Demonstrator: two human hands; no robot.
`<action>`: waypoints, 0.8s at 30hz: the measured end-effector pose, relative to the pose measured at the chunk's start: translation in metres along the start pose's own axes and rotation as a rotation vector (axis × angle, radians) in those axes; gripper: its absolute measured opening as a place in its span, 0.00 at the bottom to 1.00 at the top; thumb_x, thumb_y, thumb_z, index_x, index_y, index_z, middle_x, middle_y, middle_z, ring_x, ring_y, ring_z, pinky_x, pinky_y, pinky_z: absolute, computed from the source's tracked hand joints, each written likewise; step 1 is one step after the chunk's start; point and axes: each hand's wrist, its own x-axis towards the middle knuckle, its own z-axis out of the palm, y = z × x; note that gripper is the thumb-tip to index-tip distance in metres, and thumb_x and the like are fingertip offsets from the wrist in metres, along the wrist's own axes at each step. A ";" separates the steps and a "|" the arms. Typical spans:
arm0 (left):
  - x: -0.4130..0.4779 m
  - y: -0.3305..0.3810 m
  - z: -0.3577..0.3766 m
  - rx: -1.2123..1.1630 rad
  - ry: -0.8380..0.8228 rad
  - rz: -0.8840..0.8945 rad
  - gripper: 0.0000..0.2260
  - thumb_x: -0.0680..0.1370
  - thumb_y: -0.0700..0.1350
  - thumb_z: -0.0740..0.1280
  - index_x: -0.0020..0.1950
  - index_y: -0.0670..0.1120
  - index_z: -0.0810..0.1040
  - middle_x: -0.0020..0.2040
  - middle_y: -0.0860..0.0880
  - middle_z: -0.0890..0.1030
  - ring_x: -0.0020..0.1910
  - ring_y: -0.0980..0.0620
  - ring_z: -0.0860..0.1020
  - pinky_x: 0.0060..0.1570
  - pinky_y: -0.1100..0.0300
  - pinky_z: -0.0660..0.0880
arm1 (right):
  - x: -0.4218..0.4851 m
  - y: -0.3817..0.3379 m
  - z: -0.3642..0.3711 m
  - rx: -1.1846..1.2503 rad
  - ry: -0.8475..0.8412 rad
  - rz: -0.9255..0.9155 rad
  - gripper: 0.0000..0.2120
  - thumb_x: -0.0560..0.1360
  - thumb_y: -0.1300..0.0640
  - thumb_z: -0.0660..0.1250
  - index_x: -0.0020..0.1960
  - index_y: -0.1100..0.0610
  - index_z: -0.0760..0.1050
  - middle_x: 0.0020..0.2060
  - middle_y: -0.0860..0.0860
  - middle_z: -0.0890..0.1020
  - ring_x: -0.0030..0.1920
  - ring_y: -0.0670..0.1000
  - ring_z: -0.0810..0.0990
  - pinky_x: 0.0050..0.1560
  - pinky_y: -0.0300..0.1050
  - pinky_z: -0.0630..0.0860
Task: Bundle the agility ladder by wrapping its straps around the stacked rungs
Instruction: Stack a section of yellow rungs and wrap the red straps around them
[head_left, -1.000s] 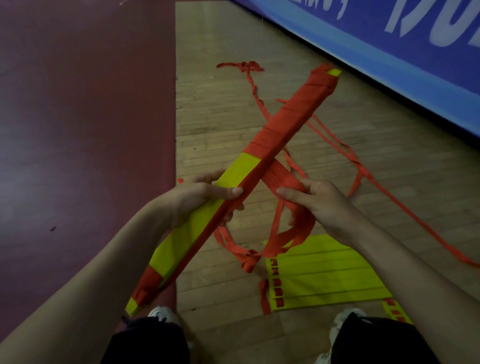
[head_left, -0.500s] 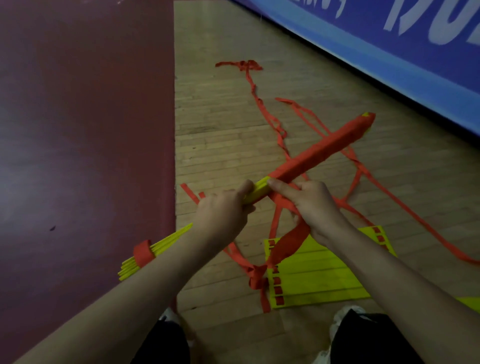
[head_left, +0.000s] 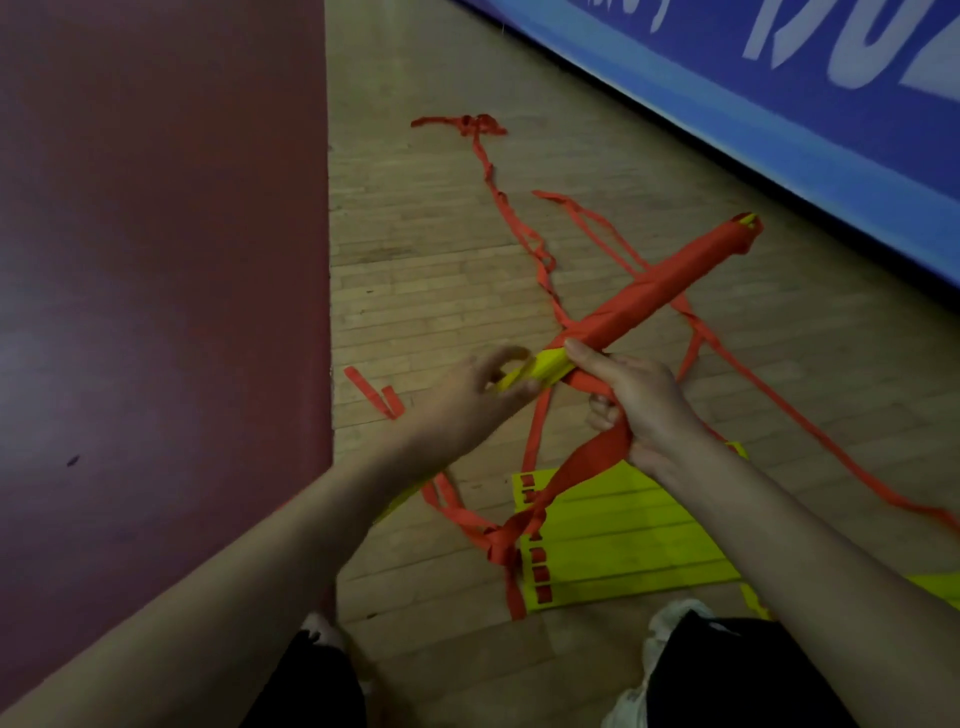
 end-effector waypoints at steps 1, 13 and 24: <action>0.004 0.001 -0.005 -0.143 -0.048 -0.047 0.22 0.78 0.55 0.65 0.71 0.54 0.68 0.61 0.45 0.76 0.53 0.48 0.79 0.54 0.55 0.76 | 0.000 -0.002 -0.002 0.015 -0.015 0.001 0.10 0.73 0.57 0.72 0.34 0.56 0.77 0.20 0.48 0.65 0.17 0.43 0.62 0.18 0.34 0.57; 0.018 -0.005 -0.007 -0.841 -0.801 -0.268 0.14 0.74 0.45 0.66 0.58 0.45 0.80 0.50 0.42 0.83 0.39 0.48 0.83 0.40 0.55 0.80 | 0.005 -0.014 -0.041 -0.019 -0.231 -0.078 0.12 0.69 0.54 0.68 0.44 0.63 0.75 0.15 0.47 0.64 0.12 0.42 0.60 0.16 0.32 0.57; 0.012 -0.010 -0.008 -0.911 -0.605 -0.230 0.13 0.72 0.39 0.66 0.55 0.38 0.76 0.45 0.41 0.81 0.42 0.46 0.82 0.44 0.51 0.81 | 0.003 -0.015 -0.050 -0.299 -0.232 -0.030 0.27 0.56 0.47 0.77 0.49 0.63 0.82 0.50 0.72 0.79 0.44 0.62 0.78 0.36 0.44 0.77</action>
